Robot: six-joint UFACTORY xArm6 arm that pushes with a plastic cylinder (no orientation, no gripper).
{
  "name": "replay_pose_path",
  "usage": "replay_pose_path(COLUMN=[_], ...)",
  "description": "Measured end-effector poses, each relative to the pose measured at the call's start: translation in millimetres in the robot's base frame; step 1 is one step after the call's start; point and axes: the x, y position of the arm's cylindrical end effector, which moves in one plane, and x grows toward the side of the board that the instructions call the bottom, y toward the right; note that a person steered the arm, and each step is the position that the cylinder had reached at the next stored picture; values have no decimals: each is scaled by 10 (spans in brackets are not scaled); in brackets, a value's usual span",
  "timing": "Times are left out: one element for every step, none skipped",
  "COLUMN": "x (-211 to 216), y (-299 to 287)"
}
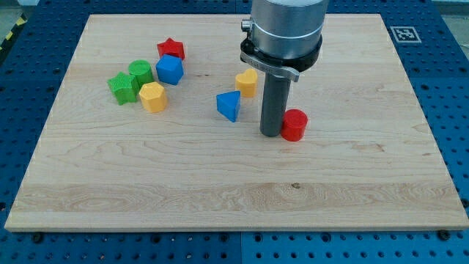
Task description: Move the red star to the right side of the yellow heart
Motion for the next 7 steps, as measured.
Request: replay_pose_path(x=[2, -9, -123, -530, -908, -955, -937], y=[-157, -515, -860, -1210, -1351, -1215, -931])
